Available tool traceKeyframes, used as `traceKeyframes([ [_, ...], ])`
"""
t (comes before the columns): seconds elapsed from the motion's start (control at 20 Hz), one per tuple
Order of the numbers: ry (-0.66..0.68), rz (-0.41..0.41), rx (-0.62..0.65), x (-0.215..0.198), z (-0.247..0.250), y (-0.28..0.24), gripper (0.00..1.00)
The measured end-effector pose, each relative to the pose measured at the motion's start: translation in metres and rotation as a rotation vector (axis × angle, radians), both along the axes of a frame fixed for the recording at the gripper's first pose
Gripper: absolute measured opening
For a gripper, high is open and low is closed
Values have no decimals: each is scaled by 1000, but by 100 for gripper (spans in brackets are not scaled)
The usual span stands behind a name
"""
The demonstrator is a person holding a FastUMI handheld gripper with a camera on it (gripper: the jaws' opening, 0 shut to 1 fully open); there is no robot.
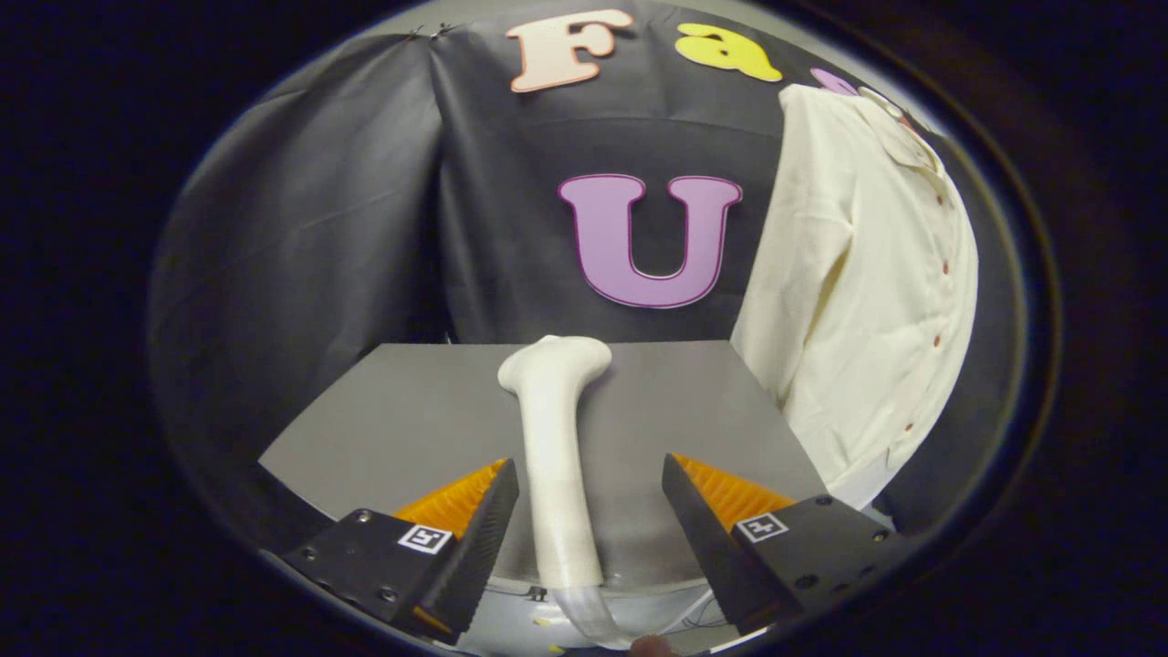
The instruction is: Iron the clothes twice with a garment steamer, once on the left side and once on the right side.
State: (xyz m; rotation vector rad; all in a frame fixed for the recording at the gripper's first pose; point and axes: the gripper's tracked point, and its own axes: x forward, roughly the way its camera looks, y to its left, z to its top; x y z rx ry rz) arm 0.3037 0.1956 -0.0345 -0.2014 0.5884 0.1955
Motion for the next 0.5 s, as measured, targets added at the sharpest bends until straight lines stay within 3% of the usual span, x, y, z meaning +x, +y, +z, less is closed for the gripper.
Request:
traceKeyframes([
  [0.3,133,-27,-117,28,-48,17,95],
  [0.5,181,-133,20,32,-51,24,61],
])
